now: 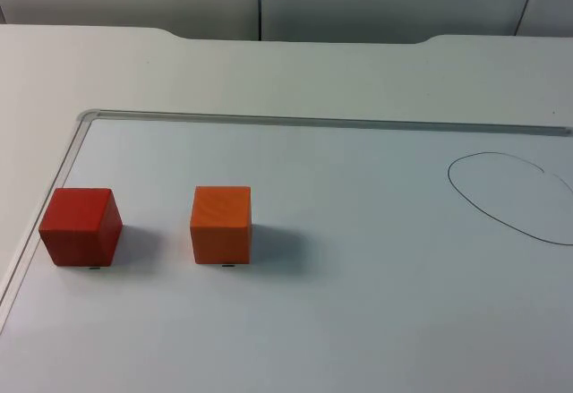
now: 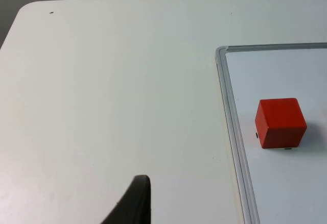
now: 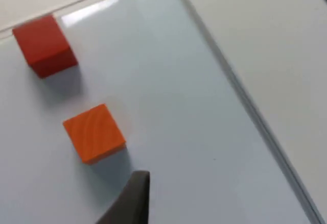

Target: Pick up one cube with the left hand and another cube with the right hand. First place the cube in the right hand at the target position, then stack the cube in the left hand on top.

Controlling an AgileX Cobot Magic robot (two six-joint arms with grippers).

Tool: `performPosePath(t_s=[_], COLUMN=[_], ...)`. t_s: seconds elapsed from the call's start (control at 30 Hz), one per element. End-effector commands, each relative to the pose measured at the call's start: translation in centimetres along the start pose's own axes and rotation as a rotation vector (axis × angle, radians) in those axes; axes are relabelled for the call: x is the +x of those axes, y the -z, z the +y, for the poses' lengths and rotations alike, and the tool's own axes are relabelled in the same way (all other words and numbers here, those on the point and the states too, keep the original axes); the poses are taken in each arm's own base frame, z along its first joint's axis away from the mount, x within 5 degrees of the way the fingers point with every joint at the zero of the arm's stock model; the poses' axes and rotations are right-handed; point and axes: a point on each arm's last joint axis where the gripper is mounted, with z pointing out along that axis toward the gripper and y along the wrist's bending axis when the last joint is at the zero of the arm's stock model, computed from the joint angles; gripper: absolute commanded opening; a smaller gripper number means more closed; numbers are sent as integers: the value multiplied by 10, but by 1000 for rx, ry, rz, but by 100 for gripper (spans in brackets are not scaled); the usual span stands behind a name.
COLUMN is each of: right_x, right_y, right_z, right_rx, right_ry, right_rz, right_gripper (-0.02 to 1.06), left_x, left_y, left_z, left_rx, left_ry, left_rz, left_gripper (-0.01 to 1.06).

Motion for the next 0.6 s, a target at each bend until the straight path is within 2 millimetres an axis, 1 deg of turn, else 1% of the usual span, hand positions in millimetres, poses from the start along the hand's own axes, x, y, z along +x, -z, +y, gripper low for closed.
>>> performPosePath(t_s=[0.0,0.07,0.17,0.2,0.23,0.3,0.33,0.37,0.47,0.5,0.53,0.57], right_x=[-5,-8,-10,-10,-10,-10,-10,-10,-6,-6,-4,0], right_y=[-16,-41,-69,-69,-81,-96,-103,-103,-128,-128,-135,-146], right_z=[9,21,38,38,46,55,58,58,63,63,63,64], right_rx=[-18,-62,-97,-97,-118,-141,-141,-141,-152,-152,-156,-165], right_ry=[73,110,171,171,198,218,226,226,260,260,269,278], right_rz=[27,64,118,118,135,155,156,156,181,181,187,201], right_gripper=[103,103,103,103,103,103,103,103,103,103,103,103], left_x=[1,1,1,1,1,1,1,1,1,1,1,1], left_y=[0,0,0,0,0,0,0,0,0,0,0,0], left_z=[0,0,0,0,0,0,0,0,0,0,0,0], left_rx=[1,1,1,1,1,1,1,1,1,1,1,1], left_ry=[5,5,5,5,5,5,5,5,5,5,5,5], left_rz=[-5,-5,-5,-5,-5,-5,-5,-5,-5,-5,-5,-5], left_gripper=[105,105,105,105,105,105,105,105,105,105,105,105])
